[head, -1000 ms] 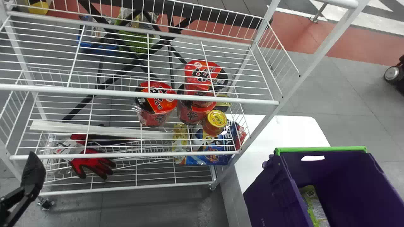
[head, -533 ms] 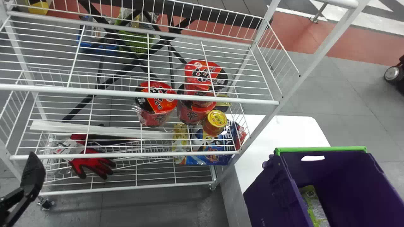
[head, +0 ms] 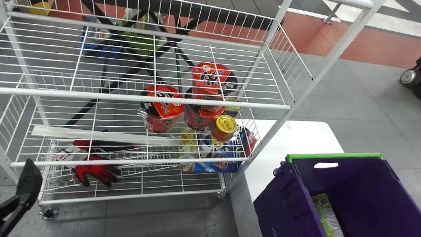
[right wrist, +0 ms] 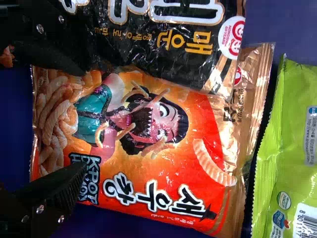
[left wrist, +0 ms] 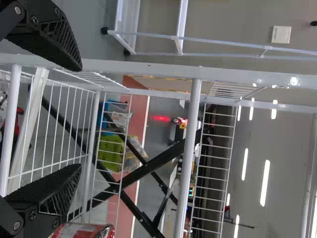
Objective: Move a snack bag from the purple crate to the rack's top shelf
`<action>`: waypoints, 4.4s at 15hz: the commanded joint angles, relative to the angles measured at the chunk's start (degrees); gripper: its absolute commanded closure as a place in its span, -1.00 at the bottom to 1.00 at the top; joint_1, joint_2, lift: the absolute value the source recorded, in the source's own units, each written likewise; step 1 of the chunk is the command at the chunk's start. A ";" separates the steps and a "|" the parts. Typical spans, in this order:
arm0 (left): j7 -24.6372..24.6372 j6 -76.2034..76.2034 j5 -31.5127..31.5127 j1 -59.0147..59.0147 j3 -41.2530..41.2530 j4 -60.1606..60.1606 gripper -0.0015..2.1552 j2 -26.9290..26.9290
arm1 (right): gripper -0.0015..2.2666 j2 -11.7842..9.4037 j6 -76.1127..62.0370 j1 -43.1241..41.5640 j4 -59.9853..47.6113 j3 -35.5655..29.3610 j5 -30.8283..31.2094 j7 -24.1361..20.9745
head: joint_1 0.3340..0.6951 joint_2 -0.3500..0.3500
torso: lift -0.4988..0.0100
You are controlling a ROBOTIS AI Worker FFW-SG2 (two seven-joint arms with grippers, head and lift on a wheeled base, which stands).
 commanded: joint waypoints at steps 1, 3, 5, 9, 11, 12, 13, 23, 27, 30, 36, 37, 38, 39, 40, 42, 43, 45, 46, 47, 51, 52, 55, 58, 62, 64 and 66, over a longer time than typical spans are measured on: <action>-0.57 -0.02 0.71 -0.09 0.82 0.09 -0.87 0.07 | -0.81 0.29 -0.29 -0.94 1.09 -0.04 0.00 -0.48 | 1.00 -1.00 | -0.81; -1.19 0.15 1.24 -0.17 1.53 0.27 -0.87 0.34 | -0.81 0.56 -0.46 -1.47 1.70 0.05 0.79 -2.24 | 1.00 -1.00 | -0.81; -1.37 0.15 1.59 -0.26 1.53 0.44 -0.87 0.34 | -0.81 0.56 -0.81 -1.47 1.62 0.05 0.71 -2.33 | 1.00 -1.00 | -0.81; -1.45 0.33 1.59 -0.88 1.61 1.32 -0.87 0.51 | -0.66 0.64 -0.99 -2.44 2.67 0.05 0.53 -2.33 | 1.00 -1.00 | -0.81; -1.45 0.33 1.59 -0.96 1.88 1.59 -0.87 0.51 | -0.10 0.64 -0.99 -2.88 2.85 0.05 0.00 -1.89 | 1.00 -1.00 | -0.81; -1.45 0.33 1.59 -0.96 1.96 1.59 -0.87 0.51 | 0.27 0.64 -0.99 -2.97 2.94 0.05 -0.26 -1.71 | 1.00 -1.00 | -0.81; -1.45 0.33 1.59 -0.96 2.05 1.59 -0.87 0.51 | 0.37 0.64 -1.16 -3.05 2.94 -0.04 -0.61 -1.01 | 1.00 -1.00 | -0.81; -1.28 1.03 1.59 -0.96 1.96 1.32 -0.87 0.07 | 0.86 0.56 -3.10 -0.77 -1.11 -3.21 -2.46 5.23 | 1.00 -1.00 | -0.81; -1.19 1.21 1.59 -0.88 1.88 1.24 -0.87 -0.02 | 0.86 0.21 -2.75 -0.68 -1.55 -3.29 -2.46 6.37 | 1.00 -1.00 | -0.81; -1.01 1.21 1.59 -0.88 1.79 1.15 -0.87 -0.10 | 0.86 0.21 -1.52 -0.15 -2.69 -4.08 -1.84 6.72 | 1.00 -1.00 | -0.81; -0.75 1.21 1.33 -0.88 1.09 0.88 -0.87 -0.19 | 0.86 0.38 6.04 3.01 -9.46 -6.81 0.27 8.75 | 1.00 -1.00 | -0.80; -0.66 1.38 1.33 -0.88 1.00 0.88 -0.87 -0.19 | 0.86 0.47 5.69 3.19 -9.81 -7.78 0.53 8.66 | 1.00 -1.00 | -0.77; -0.66 1.56 1.24 -0.88 1.00 0.88 -0.87 -0.19 | 0.86 0.56 4.99 3.36 -10.16 -8.48 0.53 8.66 | 1.00 -1.00 | -0.76; -0.66 1.73 1.24 -0.88 0.91 0.88 -0.87 -0.28 | 0.86 0.73 4.46 3.45 -10.51 -8.83 0.27 8.57 | 1.00 -1.00 | -0.74; -0.57 1.91 1.07 -0.88 0.73 0.88 -0.87 -0.19 | 0.86 0.73 4.46 3.45 -10.51 -8.83 0.27 8.04 | 1.00 -1.00 | -0.73; -0.49 1.91 0.98 -0.79 0.73 0.71 -0.87 -0.28 | 0.86 0.73 4.28 3.45 -10.51 -8.83 0.09 6.99 | 1.00 -1.00 | -0.70; -0.49 2.08 0.98 -0.79 0.73 0.62 -0.87 -0.28 | 0.86 0.64 4.46 3.45 -10.51 -8.83 0.09 6.02 | 1.00 -1.00 | -0.68; -0.49 2.08 0.89 -0.70 0.47 0.36 -0.87 -0.19 | 0.86 0.56 3.93 3.45 -10.51 -9.88 0.09 5.49 | 1.00 -1.00 | -0.65; -0.40 2.08 0.89 -0.61 0.38 0.27 -0.87 -0.19 | 0.86 0.47 3.76 3.45 -10.51 -10.41 -0.17 5.49 | 1.00 -1.00 | -0.63; -0.40 2.08 0.80 -0.61 0.29 0.18 -0.87 -0.19 | 0.86 0.38 3.23 3.45 -10.51 -11.12 -0.52 5.76 | 1.00 -1.00 | -0.62; -0.05 2.26 0.36 -0.52 -0.06 0.18 -0.87 -0.28 | 0.86 0.56 -0.81 3.63 -10.95 -13.58 -4.30 9.10 | 1.00 -1.00 | -0.56; -0.05 2.26 0.28 -0.44 0.03 0.18 -0.87 -0.28 | 0.86 0.82 -1.34 3.63 -11.39 -13.58 -4.92 9.71 | 1.00 -1.00 | -0.54; 0.39 2.26 0.01 -0.09 -0.14 -0.35 -0.87 -0.28 | 0.86 2.14 -2.22 3.63 -13.06 -13.22 -6.50 10.68 | 1.00 -1.00 | -0.49; 0.83 2.08 -0.34 0.35 -0.14 -0.70 -0.87 -0.19 | 0.86 2.49 -2.22 3.54 -13.76 -12.79 -8.08 11.12 | 1.00 -1.00 | -0.44; 1.10 1.91 -1.04 0.35 -0.14 -0.96 -0.87 -0.19 | 0.86 3.02 -2.92 3.54 -14.38 -12.87 -9.75 12.09 | 1.00 -1.00 | -0.38; 1.18 2.08 -1.22 0.44 -0.14 -1.22 -0.87 -0.28 | 0.86 3.63 -2.75 3.54 -15.26 -12.87 -10.81 13.23 | 1.00 -1.00 | -0.35; 1.18 2.08 -1.31 0.79 -0.14 -1.58 -0.87 -0.28 | 0.86 3.63 -2.57 3.27 -15.35 -12.79 -11.07 13.58 | 1.00 -1.00 | -0.32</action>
